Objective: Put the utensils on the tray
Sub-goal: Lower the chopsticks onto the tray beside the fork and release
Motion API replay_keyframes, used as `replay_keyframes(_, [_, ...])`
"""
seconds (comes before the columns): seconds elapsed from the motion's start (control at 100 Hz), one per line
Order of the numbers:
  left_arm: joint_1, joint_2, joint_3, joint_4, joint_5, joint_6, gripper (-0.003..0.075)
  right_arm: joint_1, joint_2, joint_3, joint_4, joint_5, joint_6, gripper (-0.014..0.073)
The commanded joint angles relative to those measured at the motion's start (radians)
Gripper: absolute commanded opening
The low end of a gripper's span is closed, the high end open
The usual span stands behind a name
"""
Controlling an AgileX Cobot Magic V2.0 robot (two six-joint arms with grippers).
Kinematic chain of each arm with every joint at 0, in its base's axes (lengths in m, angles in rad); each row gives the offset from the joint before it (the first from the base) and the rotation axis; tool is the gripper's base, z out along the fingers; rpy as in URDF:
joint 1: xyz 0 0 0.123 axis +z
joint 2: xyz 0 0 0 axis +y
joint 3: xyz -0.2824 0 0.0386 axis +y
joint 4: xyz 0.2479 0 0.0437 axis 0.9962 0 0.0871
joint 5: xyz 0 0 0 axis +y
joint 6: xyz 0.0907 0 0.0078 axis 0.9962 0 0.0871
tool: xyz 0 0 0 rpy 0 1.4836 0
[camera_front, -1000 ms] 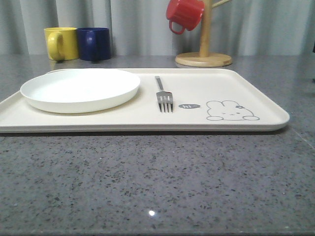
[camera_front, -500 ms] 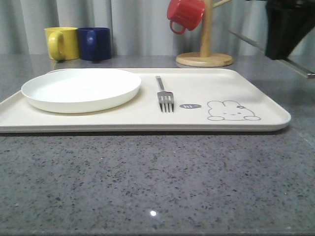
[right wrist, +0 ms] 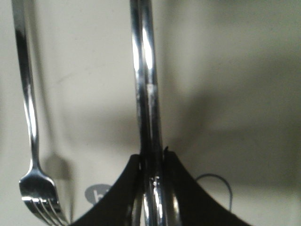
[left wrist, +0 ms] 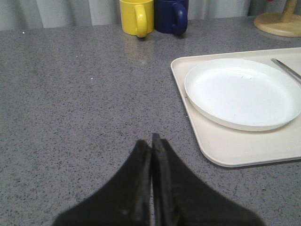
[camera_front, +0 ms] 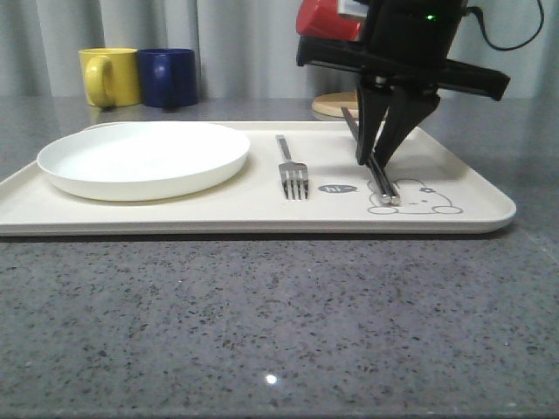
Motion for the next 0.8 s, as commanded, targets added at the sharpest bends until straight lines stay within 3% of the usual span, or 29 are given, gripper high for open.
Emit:
replay_keyframes(0.0, [-0.008,0.011,-0.024,-0.007,-0.071,-0.009,-0.0019,0.000,-0.033,-0.036,0.015,-0.038,0.028,-0.0068])
replay_keyframes(0.14, [-0.008,0.011,-0.024,-0.007,-0.071,-0.009,-0.0019,0.000,-0.028,-0.036,0.012,-0.040,0.028,-0.0064])
replay_keyframes(0.21, [-0.008,0.011,-0.024,-0.007,-0.071,-0.009,-0.0019,0.000,-0.028,-0.036,0.011,-0.040,0.026,-0.0022])
replay_keyframes(0.4, [-0.008,0.011,-0.024,-0.007,-0.071,-0.009,-0.0019,0.000,-0.029,-0.036,0.006,-0.040,0.026,0.0307])
replay_keyframes(0.47, [-0.008,0.011,-0.024,-0.007,-0.071,-0.009,-0.0019,0.000,-0.033,-0.041,-0.014,-0.039,0.023,0.0383])
replay_keyframes(0.6, [-0.008,0.011,-0.024,-0.007,-0.071,-0.009,-0.0019,0.000,-0.034,-0.076,-0.057,0.037,0.001,0.0404])
replay_keyframes(0.79, [-0.008,0.011,-0.024,-0.007,-0.071,-0.009,-0.0019,-0.013,-0.053,-0.160,-0.095,0.151,-0.194,0.0404])
